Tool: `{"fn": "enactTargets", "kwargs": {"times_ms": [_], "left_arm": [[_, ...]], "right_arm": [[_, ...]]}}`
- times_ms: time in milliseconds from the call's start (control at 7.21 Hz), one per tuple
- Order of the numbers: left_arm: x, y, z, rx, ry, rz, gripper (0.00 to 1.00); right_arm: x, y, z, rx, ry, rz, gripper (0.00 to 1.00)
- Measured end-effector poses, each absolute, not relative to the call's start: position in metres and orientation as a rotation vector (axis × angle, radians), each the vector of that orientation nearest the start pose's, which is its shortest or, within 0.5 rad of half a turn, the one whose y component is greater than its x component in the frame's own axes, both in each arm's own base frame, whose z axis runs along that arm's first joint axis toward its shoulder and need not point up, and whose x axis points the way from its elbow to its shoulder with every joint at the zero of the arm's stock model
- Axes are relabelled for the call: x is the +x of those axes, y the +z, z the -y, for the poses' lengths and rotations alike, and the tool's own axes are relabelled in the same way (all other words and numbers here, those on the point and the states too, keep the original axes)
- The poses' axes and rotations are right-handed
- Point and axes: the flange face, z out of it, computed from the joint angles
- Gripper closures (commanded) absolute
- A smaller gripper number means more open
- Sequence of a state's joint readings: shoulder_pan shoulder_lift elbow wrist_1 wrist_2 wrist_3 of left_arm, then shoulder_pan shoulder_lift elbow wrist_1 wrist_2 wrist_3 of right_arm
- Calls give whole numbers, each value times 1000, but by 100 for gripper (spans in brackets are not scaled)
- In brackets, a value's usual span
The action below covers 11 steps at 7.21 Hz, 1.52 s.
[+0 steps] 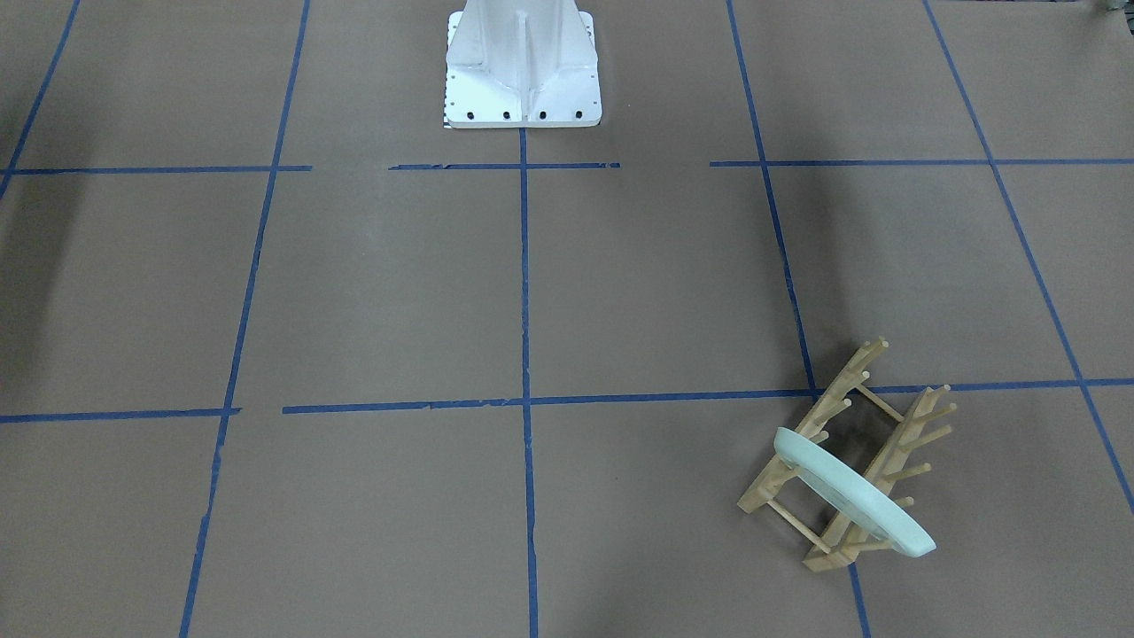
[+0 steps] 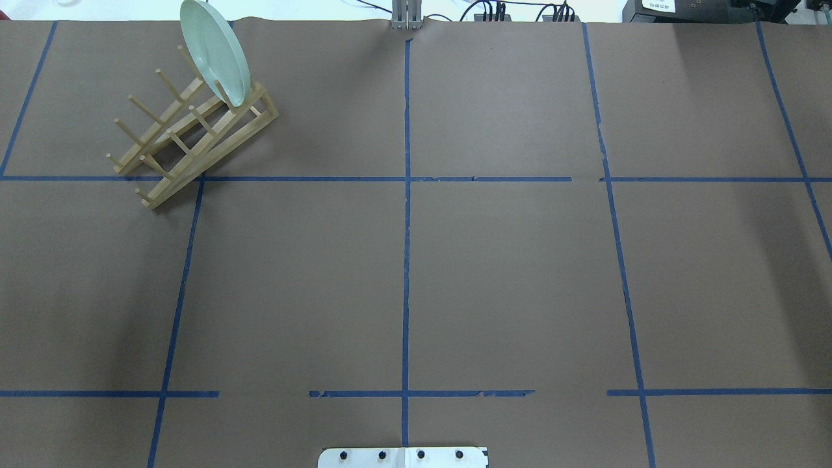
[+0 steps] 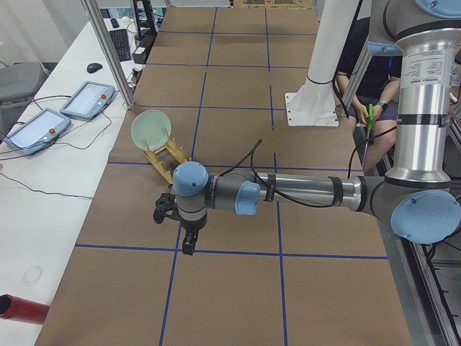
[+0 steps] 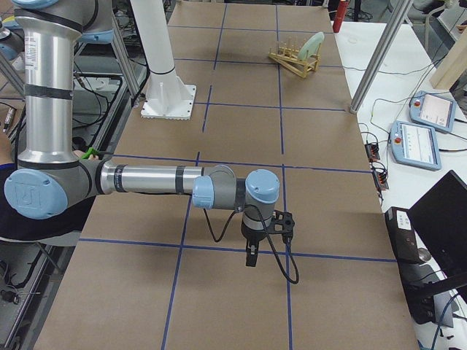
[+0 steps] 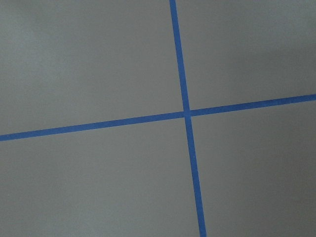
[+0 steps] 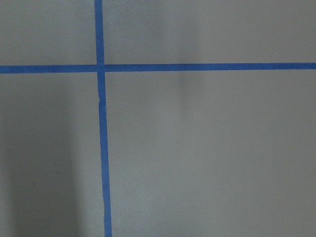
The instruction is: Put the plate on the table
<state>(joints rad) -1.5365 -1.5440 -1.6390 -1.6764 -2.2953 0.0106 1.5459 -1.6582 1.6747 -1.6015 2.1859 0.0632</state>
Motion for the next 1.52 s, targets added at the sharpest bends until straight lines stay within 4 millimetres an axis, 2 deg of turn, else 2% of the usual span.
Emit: {"fn": "enactTargets", "kwargs": {"times_ms": [554,693,832,1109,1386,1525], "left_arm": [[-47,635,489,114,97,-723,0],[-49,628,493,133,102,-718,0],[-51,606,500,177,108,-715,0],[-50,523,533,278,27,-732,0],[-43,428,583,322,-203,-809,0],[-35,380,601,351,-317,-873,0]], "right_arm": [[65,662,455,-40,41,614,0],[65,662,455,-40,42,614,0],[65,662,455,-41,42,614,0],[65,662,455,-41,42,614,0],[65,662,455,-41,43,614,0],[65,662,455,-41,43,614,0]]}}
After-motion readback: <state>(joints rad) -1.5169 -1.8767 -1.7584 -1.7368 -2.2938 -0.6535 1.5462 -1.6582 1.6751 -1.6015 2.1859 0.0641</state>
